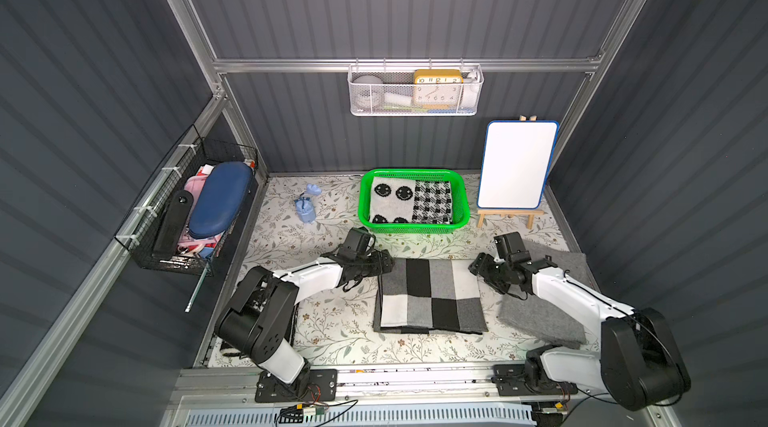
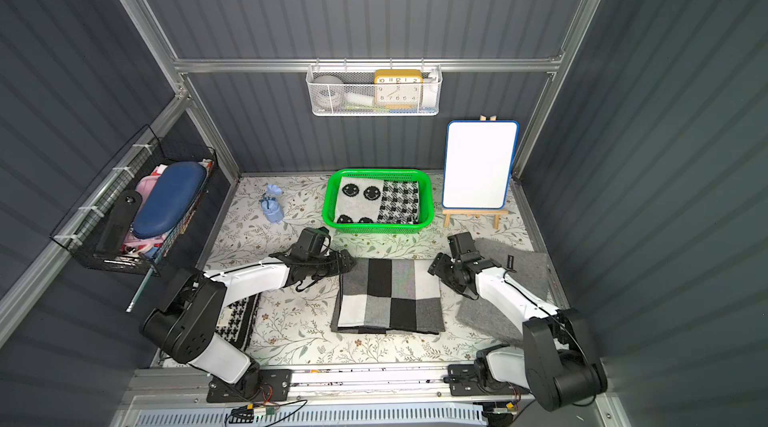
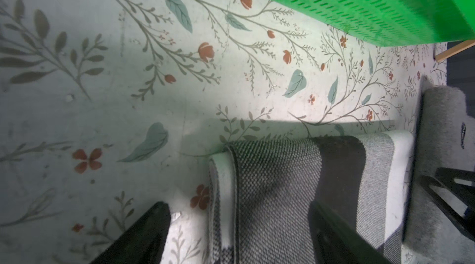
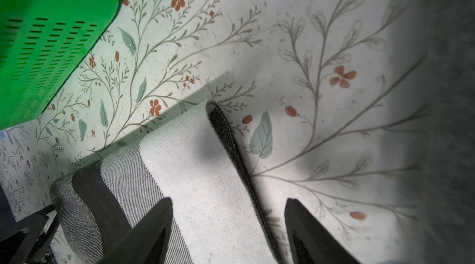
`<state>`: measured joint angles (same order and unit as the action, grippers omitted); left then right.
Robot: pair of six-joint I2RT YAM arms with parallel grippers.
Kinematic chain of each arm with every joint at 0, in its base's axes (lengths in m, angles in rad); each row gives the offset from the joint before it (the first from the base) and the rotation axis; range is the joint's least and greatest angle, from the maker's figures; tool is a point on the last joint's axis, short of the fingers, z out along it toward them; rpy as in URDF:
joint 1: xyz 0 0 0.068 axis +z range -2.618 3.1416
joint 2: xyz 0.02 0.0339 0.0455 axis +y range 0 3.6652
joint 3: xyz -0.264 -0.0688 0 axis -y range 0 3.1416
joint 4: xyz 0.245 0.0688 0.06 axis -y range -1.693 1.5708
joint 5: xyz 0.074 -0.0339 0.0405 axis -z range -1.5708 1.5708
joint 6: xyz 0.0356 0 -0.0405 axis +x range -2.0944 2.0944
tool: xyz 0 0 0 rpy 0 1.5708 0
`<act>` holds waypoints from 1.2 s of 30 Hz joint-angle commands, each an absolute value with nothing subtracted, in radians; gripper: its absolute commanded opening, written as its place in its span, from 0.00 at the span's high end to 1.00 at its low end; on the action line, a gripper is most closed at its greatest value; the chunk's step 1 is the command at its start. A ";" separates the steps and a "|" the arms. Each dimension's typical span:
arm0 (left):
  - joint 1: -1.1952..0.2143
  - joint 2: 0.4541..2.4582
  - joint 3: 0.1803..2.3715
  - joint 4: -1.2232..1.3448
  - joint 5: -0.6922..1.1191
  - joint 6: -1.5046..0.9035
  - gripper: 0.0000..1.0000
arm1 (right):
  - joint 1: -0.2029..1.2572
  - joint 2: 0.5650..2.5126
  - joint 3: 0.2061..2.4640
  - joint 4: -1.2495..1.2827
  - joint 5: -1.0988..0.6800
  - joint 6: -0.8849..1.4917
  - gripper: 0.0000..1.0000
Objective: Put the folded scarf in the basket
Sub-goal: Move the scarf to the center of the board, then pick up the scarf at the center of the board.
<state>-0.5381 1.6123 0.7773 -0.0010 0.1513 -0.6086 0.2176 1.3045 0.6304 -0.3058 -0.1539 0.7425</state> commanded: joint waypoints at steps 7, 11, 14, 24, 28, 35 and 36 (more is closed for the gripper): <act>-0.541 1.714 0.817 0.021 0.186 -0.568 0.20 | 0.202 1.449 0.708 -0.285 -0.263 0.689 0.29; -0.541 1.766 0.836 0.006 0.193 -0.568 0.30 | 0.201 1.484 0.716 -0.279 -0.223 0.679 0.29; -0.541 1.775 0.829 0.006 0.193 -0.568 0.35 | 0.201 1.506 0.722 -0.272 -0.218 0.674 0.30; -0.541 1.743 0.804 0.034 0.228 -0.574 0.57 | 0.199 1.552 0.737 -0.215 -0.283 0.692 0.39; -0.541 1.722 0.798 0.073 0.287 -0.568 0.81 | 0.199 1.551 0.734 -0.197 -0.318 0.699 0.69; -0.541 1.576 0.796 0.066 0.270 -0.569 1.00 | 0.202 1.404 0.720 -0.263 -0.346 0.672 1.00; -0.541 1.539 0.789 0.063 0.263 -0.577 1.00 | 0.202 1.357 0.707 -0.268 -0.353 0.674 1.00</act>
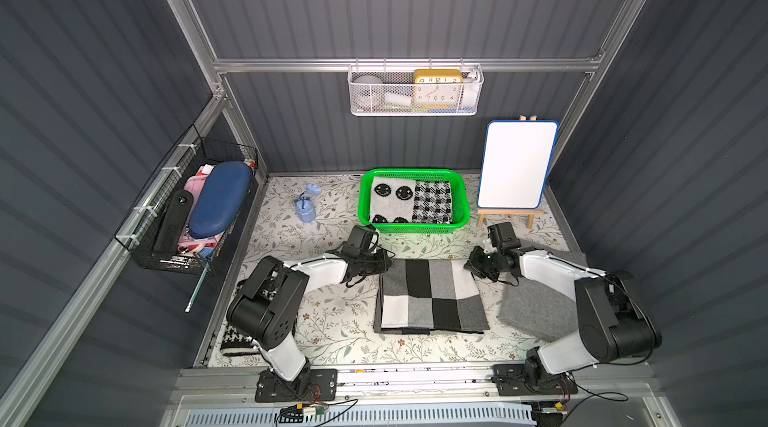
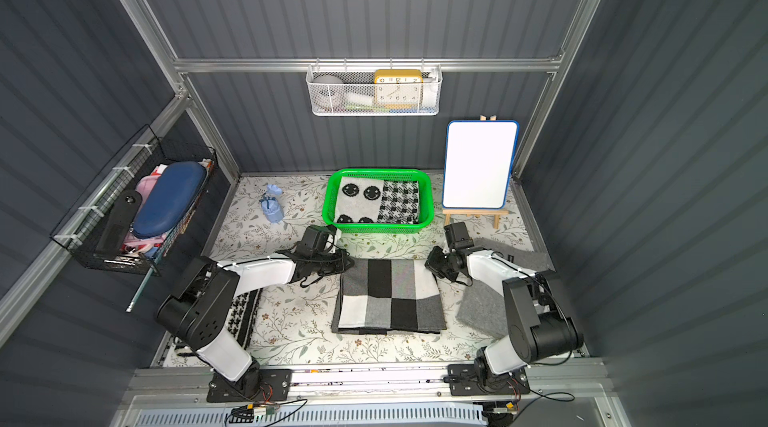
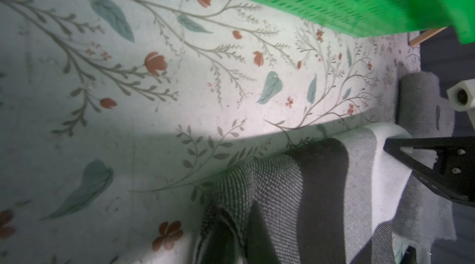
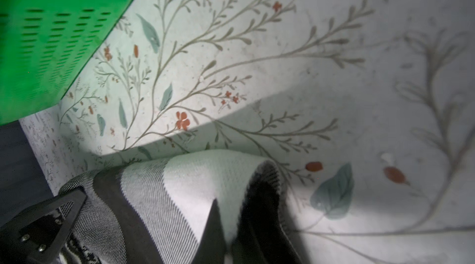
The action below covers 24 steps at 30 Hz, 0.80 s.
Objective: Put the folded scarf in the basket
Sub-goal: Pick up the scarf at the center of the board.
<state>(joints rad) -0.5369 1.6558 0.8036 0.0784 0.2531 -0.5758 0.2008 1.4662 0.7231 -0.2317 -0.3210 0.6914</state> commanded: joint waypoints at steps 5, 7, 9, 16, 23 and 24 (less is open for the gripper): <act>-0.541 1.331 0.781 0.049 0.222 -0.586 1.00 | 0.210 1.052 0.658 -0.307 -0.398 0.702 1.00; -0.541 1.239 0.779 0.035 0.220 -0.586 1.00 | 0.218 0.929 0.661 -0.330 -0.396 0.717 1.00; -0.541 1.147 0.777 0.032 0.217 -0.586 1.00 | 0.224 0.829 0.670 -0.344 -0.399 0.732 1.00; -0.541 0.892 0.812 0.050 0.235 -0.575 1.00 | 0.232 0.576 0.760 -0.381 -0.387 0.777 1.00; -0.541 0.879 0.867 0.021 0.207 -0.580 1.00 | 0.232 0.602 0.851 -0.402 -0.378 0.761 1.00; -0.541 0.894 0.871 0.013 0.195 -0.581 1.00 | 0.232 0.618 0.859 -0.402 -0.364 0.754 1.00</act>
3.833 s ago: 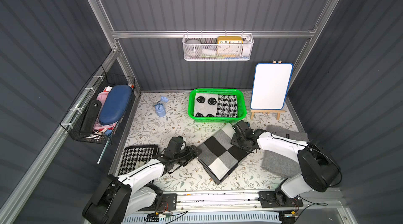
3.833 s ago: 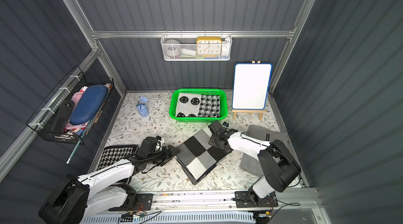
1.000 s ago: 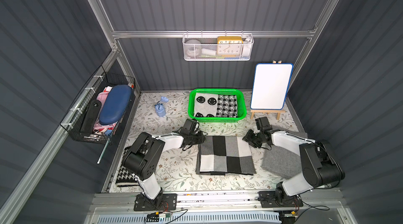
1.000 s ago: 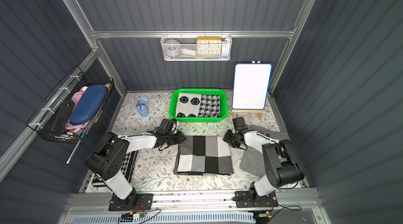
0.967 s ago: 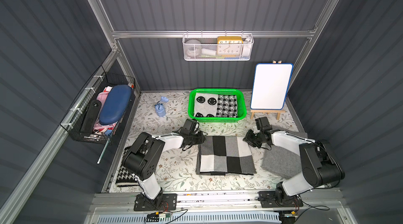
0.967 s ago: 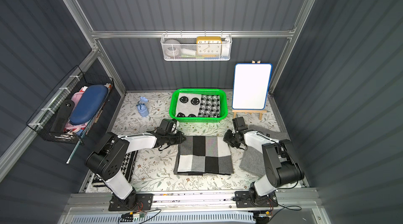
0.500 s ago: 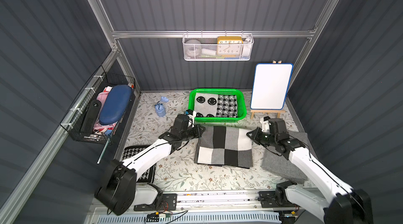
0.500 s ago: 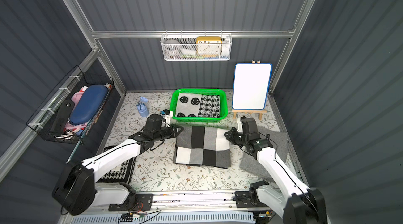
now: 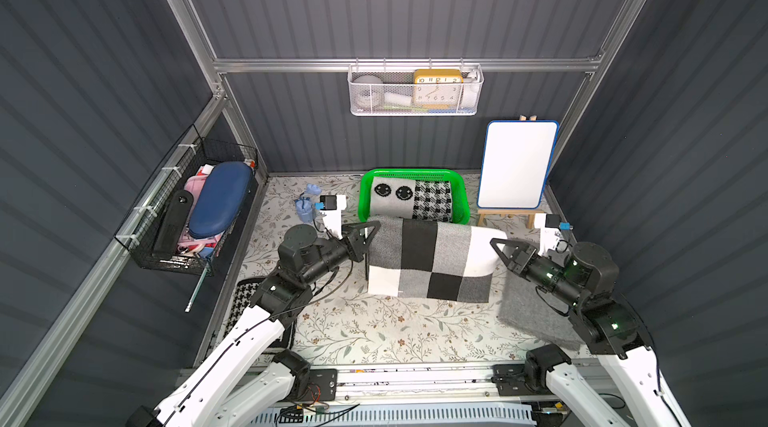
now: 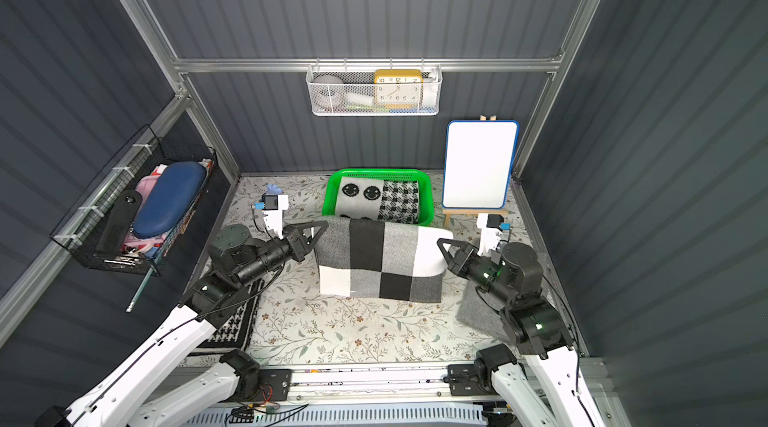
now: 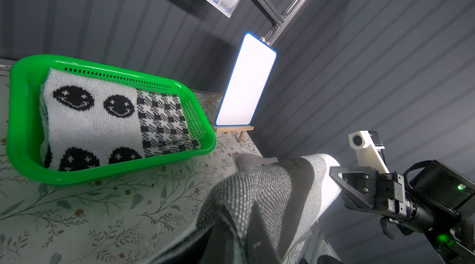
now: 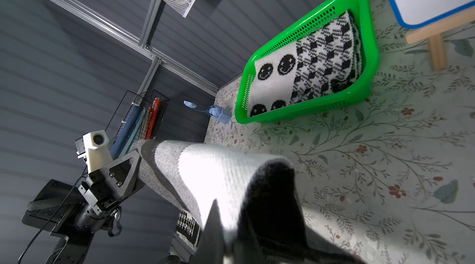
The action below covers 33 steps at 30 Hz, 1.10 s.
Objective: Put the folded scarf in the basket
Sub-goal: Pick up the scarf at the center of the board, then place the scarf in the basket.
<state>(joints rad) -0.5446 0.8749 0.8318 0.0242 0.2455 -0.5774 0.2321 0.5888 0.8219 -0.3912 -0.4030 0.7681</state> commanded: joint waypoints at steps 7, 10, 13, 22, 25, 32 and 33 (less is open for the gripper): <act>-0.538 1.135 1.020 -0.173 -0.093 -0.667 1.00 | 0.233 0.796 0.924 -0.359 -0.265 0.687 1.00; -0.524 1.258 1.094 -0.184 -0.113 -0.672 1.00 | 0.233 0.896 0.950 -0.304 -0.239 0.660 1.00; -0.485 1.350 1.138 -0.119 -0.093 -0.643 1.00 | 0.233 1.002 0.978 -0.239 -0.182 0.637 1.00; -0.364 1.592 1.392 -0.070 -0.068 -0.565 1.00 | 0.232 1.378 1.226 -0.182 -0.023 0.537 1.00; -0.348 1.676 1.476 -0.064 -0.066 -0.545 1.00 | 0.232 1.494 1.331 -0.184 -0.002 0.511 1.00; -0.315 1.869 1.651 -0.057 -0.057 -0.528 1.00 | 0.232 1.691 1.502 -0.152 0.046 0.472 1.00; -0.312 1.890 1.674 -0.058 -0.055 -0.526 1.00 | 0.230 1.714 1.525 -0.150 0.049 0.464 1.00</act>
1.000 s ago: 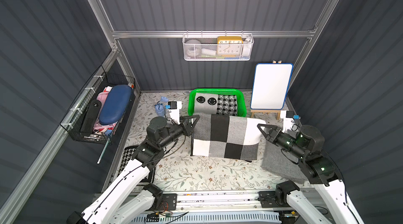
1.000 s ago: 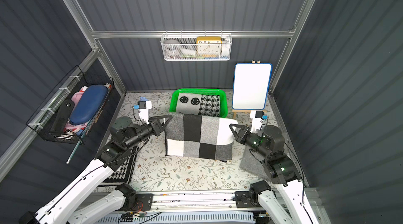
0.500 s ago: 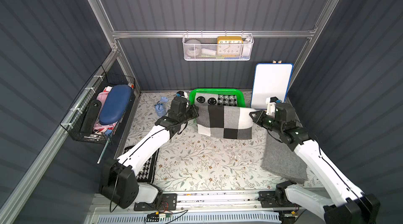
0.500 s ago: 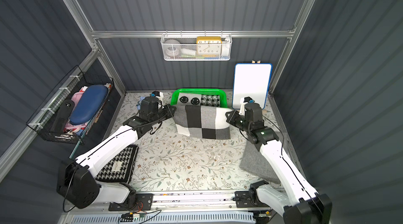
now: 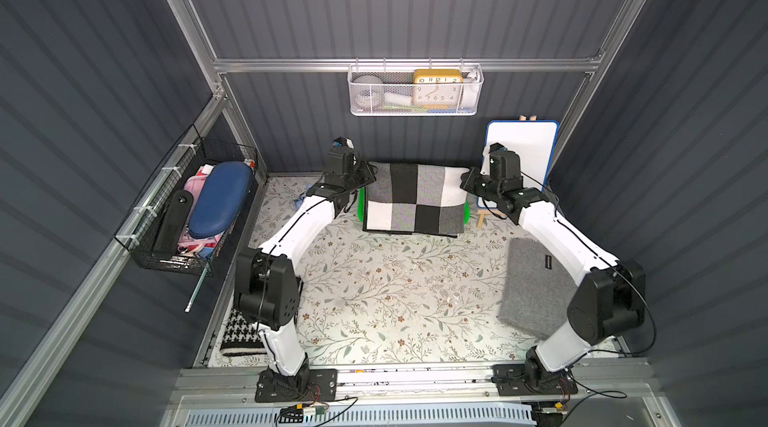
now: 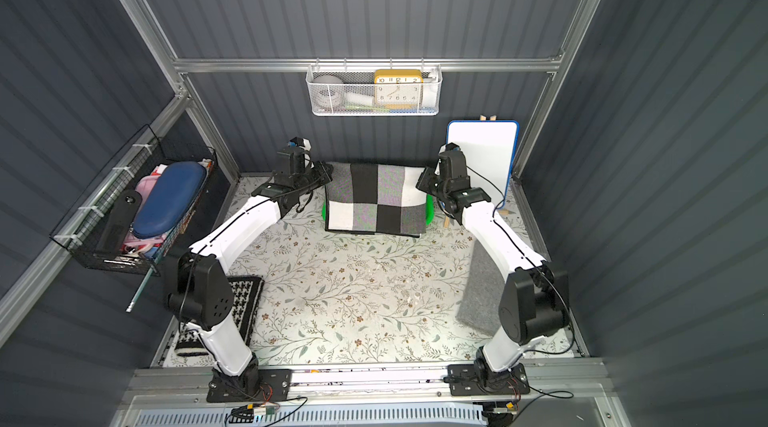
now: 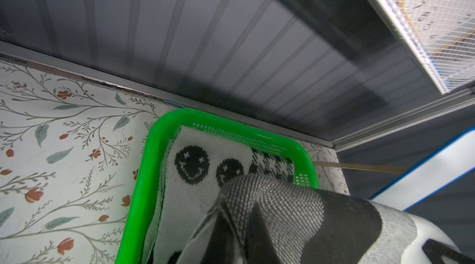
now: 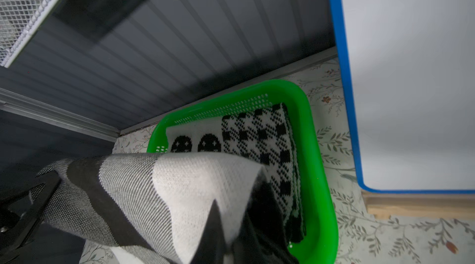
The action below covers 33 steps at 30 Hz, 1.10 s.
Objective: Put the folded scarf in the basket
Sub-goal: Place the scarf in the basket.
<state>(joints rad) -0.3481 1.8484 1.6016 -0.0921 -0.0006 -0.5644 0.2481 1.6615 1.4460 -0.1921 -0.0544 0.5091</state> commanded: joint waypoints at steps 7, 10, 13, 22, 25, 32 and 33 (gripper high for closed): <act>-0.294 2.041 1.818 -0.072 -0.059 -0.520 1.00 | 0.225 1.862 1.661 -0.160 0.070 0.430 1.00; -0.290 2.090 1.870 -0.074 -0.056 -0.511 1.00 | 0.218 1.902 1.688 -0.153 0.075 0.429 1.00; -0.291 2.137 1.913 -0.080 -0.042 -0.505 1.00 | 0.213 1.939 1.708 -0.150 0.074 0.434 1.00; -0.282 2.216 1.971 -0.094 -0.047 -0.502 1.00 | 0.206 2.009 1.745 -0.138 0.083 0.432 1.00; -0.281 2.226 1.992 -0.088 -0.037 -0.494 1.00 | 0.206 2.022 1.764 -0.139 0.086 0.426 1.00; -0.279 2.216 2.041 -0.069 0.041 -0.462 0.01 | 0.206 2.051 1.879 -0.228 0.036 0.423 0.45; -0.279 2.209 2.046 -0.068 0.068 -0.462 0.01 | 0.206 2.037 1.874 -0.239 0.025 0.427 0.42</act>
